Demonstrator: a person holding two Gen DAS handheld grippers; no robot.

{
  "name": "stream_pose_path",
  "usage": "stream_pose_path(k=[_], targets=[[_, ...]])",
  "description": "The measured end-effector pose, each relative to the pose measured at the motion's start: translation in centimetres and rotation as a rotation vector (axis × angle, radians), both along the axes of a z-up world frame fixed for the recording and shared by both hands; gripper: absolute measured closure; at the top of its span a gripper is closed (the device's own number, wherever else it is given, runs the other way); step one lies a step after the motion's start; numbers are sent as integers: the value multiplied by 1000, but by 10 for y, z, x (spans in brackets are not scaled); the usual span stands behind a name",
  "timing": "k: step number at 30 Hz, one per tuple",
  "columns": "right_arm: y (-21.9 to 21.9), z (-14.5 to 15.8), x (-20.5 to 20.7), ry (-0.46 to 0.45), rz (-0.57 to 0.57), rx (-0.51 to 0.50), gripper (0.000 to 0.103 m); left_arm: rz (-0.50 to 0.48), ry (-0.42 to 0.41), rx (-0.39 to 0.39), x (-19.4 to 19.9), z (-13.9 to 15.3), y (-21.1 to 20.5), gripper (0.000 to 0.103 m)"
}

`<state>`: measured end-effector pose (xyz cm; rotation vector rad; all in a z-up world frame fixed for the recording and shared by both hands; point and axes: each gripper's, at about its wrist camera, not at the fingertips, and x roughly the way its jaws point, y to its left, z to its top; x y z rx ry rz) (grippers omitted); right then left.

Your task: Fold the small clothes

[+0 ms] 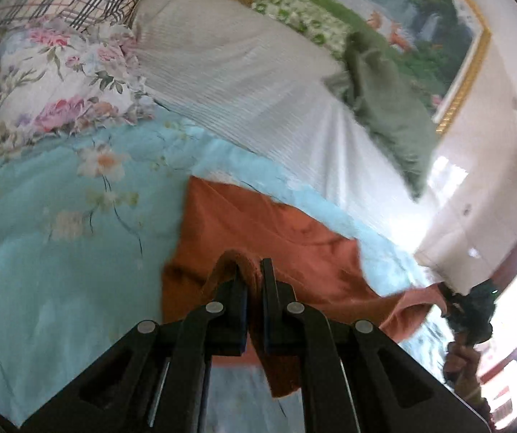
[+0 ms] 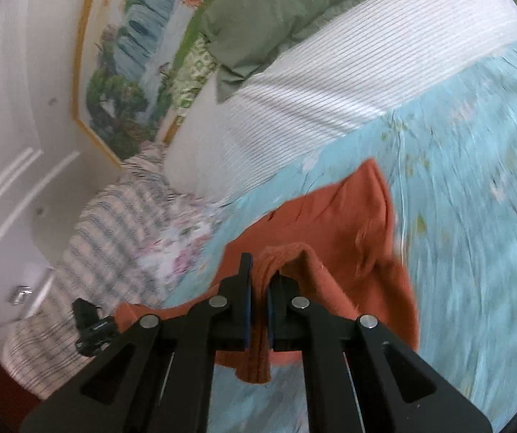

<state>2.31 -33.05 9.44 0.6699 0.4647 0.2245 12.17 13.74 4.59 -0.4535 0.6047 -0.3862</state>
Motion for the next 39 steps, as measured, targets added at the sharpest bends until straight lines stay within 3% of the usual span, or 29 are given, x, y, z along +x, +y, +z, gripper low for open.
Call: stream_pose_path(k=[4,9,19,21,24,28,30,32,35,37,39], targets=[[-19,-5,65,81,-56,-45,96,60,71,104,73,-7,-16,99],[-42,-25,127,203,-121,-69,96,73,157,123,138,-28,-30,99],[-66,-84,186,391,-183,-89,95,84,303,197,230,-93,-52,96],[-69,-99,193,455,-177,-76,95,76,332,194,232,-105,-50,94],[-77,-99,176,431,-195,-15,93,54,296,186,211,-93,-50,86],[-60,-71,137,354,-278,-117,86,-57,202,191,158,-73,-72,70],[-29,-64,135,325,-170,-182,86,-146,194,202,138,-75,-96,68],[14,-66,144,338,9,-272,86,-245,243,219,129,-89,-126,68],[70,-83,159,392,253,-395,86,-253,306,307,134,-112,-149,68],[91,-102,172,471,307,-545,86,-248,284,347,145,-113,-152,69],[86,-109,185,495,272,-618,88,-235,290,370,163,-111,-150,73]])
